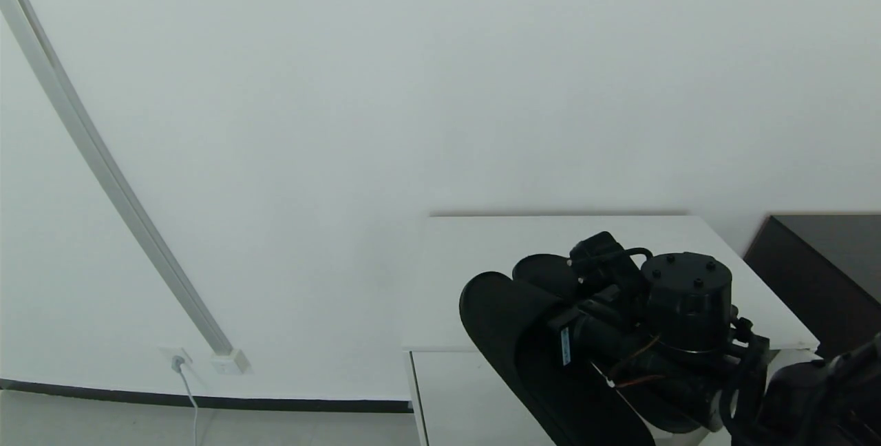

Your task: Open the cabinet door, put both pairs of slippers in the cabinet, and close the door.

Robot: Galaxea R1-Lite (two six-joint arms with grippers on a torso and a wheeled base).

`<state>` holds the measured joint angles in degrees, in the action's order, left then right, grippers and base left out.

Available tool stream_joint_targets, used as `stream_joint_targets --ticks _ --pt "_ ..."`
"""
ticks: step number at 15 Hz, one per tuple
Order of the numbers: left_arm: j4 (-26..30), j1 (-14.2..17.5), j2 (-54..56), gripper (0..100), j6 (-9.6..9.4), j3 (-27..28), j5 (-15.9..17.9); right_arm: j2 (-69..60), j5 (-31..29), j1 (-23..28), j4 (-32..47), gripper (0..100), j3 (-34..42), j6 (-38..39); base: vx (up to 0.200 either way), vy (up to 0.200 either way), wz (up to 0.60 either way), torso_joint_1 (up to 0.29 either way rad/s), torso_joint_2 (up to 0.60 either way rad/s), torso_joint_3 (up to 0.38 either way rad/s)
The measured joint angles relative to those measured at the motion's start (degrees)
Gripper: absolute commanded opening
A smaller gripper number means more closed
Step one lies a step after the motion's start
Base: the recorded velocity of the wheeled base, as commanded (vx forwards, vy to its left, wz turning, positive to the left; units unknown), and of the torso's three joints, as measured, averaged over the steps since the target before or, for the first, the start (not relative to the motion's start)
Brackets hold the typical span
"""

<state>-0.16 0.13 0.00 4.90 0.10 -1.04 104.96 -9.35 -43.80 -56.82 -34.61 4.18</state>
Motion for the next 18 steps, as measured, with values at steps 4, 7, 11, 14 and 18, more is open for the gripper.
stream_joint_targets --ticks 4,7,11,14,18 --pt "0.0 0.0 0.0 0 0.05 0.0 -0.1 -1.5 -0.4 -1.7 0.0 0 0.8 -0.1 0.000 0.000 0.00 0.000 0.00 0.000" --pt "0.0 0.0 0.0 0 0.16 0.0 -0.1 -1.7 -0.5 -1.9 0.0 0 1.0 -0.1 0.000 0.000 0.00 0.000 0.00 0.000" --pt "0.0 0.0 0.0 0 0.18 0.0 0.0 -1.6 -0.5 -1.9 -0.2 0 1.0 -0.1 -0.200 0.000 0.00 0.008 0.00 0.004" --pt "0.0 0.0 0.0 0 0.18 0.0 0.0 -1.6 -0.5 -2.0 -0.2 0 1.0 -0.1 -0.200 0.000 0.00 -0.004 0.00 0.001" --pt "0.0 0.0 0.0 0 0.18 0.0 0.0 -1.6 -0.5 -1.9 -0.2 0 1.3 -0.2 -0.200 0.000 0.00 0.005 0.00 0.002"
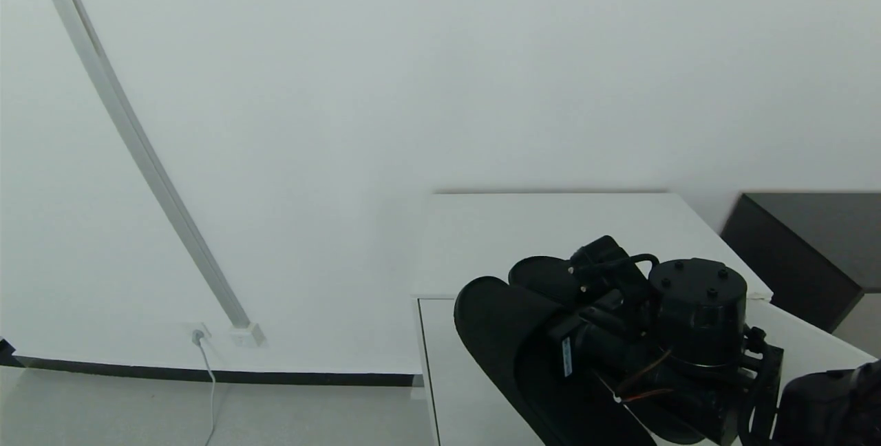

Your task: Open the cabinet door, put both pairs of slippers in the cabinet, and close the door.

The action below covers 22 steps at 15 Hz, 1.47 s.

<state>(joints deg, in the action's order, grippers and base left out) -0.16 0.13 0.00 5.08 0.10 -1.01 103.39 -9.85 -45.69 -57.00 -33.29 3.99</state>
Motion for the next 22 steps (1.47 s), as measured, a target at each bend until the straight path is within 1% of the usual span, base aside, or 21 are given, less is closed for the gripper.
stream_joint_targets --ticks 1,18,22 --pt "0.0 0.0 0.0 0 0.00 0.0 0.0 0.0 0.0 0.0 -0.1 0 0.2 0.0 -0.200 0.000 0.00 -0.002 0.00 0.002" --pt "0.0 0.0 0.0 0 -0.09 0.0 0.0 0.9 0.0 0.0 -0.1 0 0.4 0.0 0.000 0.000 0.00 0.000 0.00 0.000" --pt "0.0 0.0 0.0 0 -0.20 0.0 -0.3 1.0 0.0 0.0 -0.1 0 0.3 0.0 0.000 -0.200 0.00 0.000 0.00 -0.001"
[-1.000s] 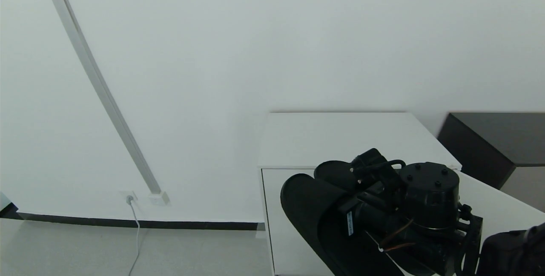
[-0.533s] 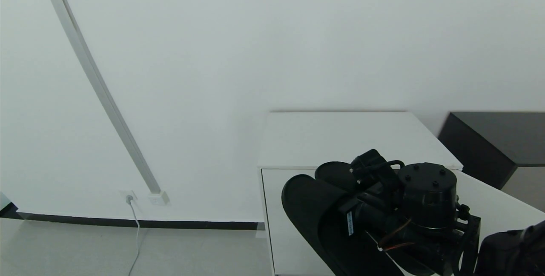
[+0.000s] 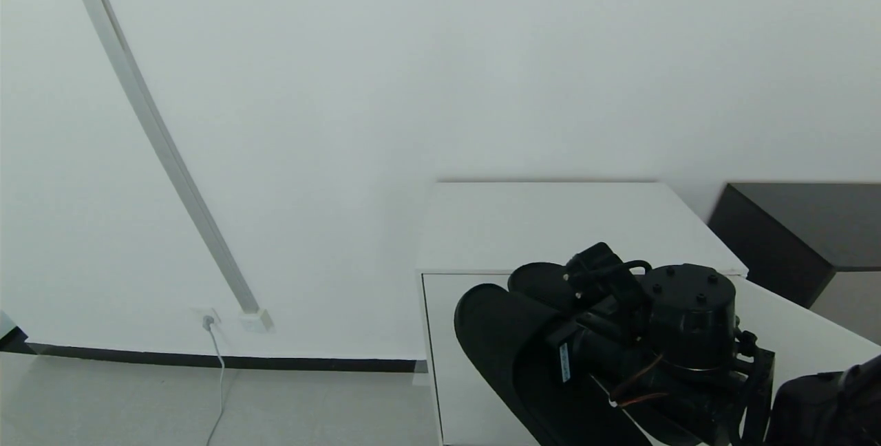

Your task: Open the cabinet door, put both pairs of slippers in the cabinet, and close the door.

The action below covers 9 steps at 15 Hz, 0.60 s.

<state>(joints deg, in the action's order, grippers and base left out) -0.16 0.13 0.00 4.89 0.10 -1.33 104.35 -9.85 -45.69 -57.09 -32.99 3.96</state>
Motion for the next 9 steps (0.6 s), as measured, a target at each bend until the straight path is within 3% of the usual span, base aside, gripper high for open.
stream_joint_targets --ticks 9 --pt "0.0 0.0 0.0 0 0.06 0.0 0.0 0.1 0.0 0.0 0.0 0 0.2 0.0 0.000 -0.200 0.00 0.004 0.00 0.001"
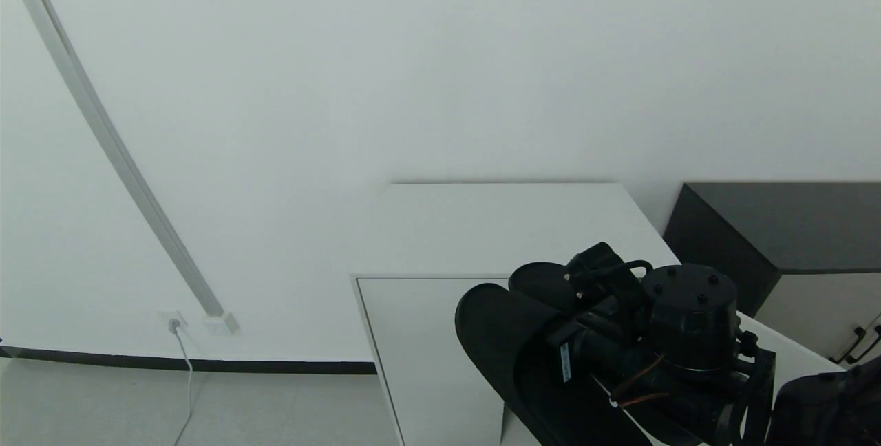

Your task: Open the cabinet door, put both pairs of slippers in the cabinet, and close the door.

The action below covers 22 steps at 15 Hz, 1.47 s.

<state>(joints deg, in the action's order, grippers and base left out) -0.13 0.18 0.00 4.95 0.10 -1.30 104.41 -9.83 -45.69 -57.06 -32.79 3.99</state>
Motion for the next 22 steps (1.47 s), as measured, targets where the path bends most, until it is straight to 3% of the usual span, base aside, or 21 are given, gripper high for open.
stream_joint_targets --ticks 6,22 --pt "0.0 0.0 0.0 0 0.02 0.0 0.0 0.1 -0.1 0.0 0.0 0 0.1 0.0 0.000 -0.200 0.00 0.002 0.00 0.004" --pt "0.0 0.0 0.0 0 0.05 0.0 0.0 1.6 -0.1 -0.3 -4.0 0 1.8 -0.5 0.000 0.000 0.00 0.000 0.00 0.000"
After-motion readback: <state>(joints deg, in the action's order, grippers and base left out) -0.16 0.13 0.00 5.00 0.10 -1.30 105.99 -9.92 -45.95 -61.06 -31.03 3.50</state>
